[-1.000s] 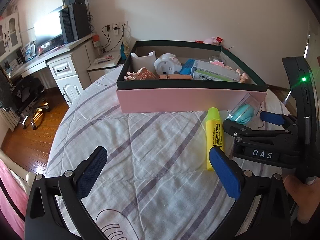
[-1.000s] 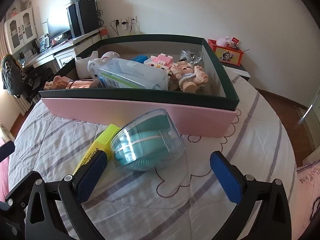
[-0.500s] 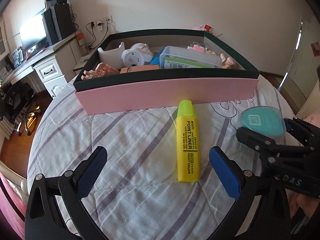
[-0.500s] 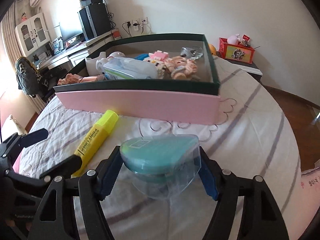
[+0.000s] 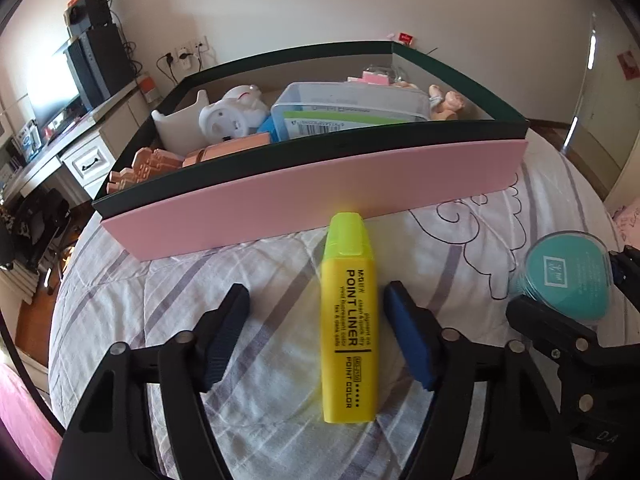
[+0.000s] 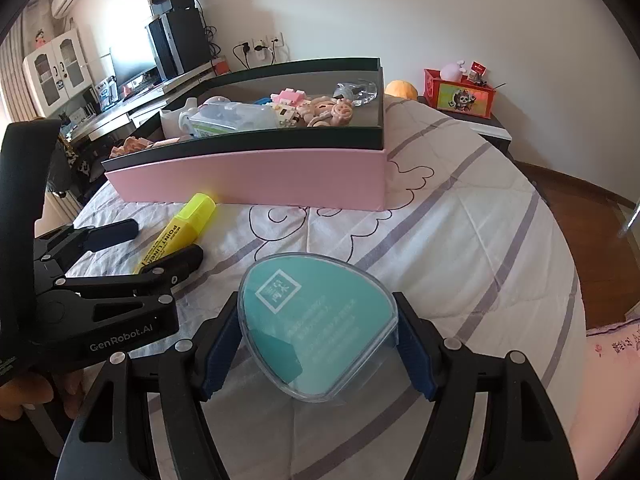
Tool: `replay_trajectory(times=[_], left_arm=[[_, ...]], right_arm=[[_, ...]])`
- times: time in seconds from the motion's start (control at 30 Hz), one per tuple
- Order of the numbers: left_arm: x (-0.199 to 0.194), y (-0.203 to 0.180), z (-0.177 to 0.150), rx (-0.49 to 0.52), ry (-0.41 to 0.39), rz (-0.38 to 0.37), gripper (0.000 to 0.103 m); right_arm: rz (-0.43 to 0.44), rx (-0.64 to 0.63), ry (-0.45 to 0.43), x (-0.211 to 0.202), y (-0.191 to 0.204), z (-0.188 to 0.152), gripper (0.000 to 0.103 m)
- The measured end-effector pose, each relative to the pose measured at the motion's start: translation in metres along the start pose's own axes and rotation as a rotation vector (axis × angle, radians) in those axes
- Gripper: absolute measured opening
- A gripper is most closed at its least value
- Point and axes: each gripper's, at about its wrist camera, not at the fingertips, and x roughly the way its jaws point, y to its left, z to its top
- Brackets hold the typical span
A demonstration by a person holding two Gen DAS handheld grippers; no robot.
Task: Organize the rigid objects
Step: 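Grasp the yellow highlighter with the left tool while the right tool grasps the teal case, then carry the yellow highlighter and teal case into the pink box and open both tools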
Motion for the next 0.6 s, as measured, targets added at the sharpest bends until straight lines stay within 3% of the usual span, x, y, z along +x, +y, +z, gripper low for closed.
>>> replay_trajectory(times=[0.03, 0.1, 0.13, 0.5, 0.6], left_arm=[[-0.002, -0.003, 0.000, 0.013, -0.007, -0.009, 0.050], [-0.004, -0.007, 0.000, 0.029, -0.015, -0.025, 0.034], [-0.004, -0.009, 0.000, 0.035, -0.016, -0.025, 0.030], [-0.009, 0.007, -0.009, -0.031, -0.008, -0.092, 0.027], [-0.009, 0.016, -0.012, -0.057, -0.003, -0.122, 0.028]], right_arm=[[0.002, 0.001, -0.001, -0.001, -0.001, -0.001, 0.072], [0.006, 0.006, 0.000, -0.001, -0.002, -0.001, 0.072], [0.001, 0.004, 0.001, -0.001, -0.002, -0.001, 0.072], [-0.099, -0.091, 0.045, 0.011, 0.018, 0.000, 0.082], [-0.088, -0.080, 0.045, 0.010, 0.015, 0.000, 0.082]])
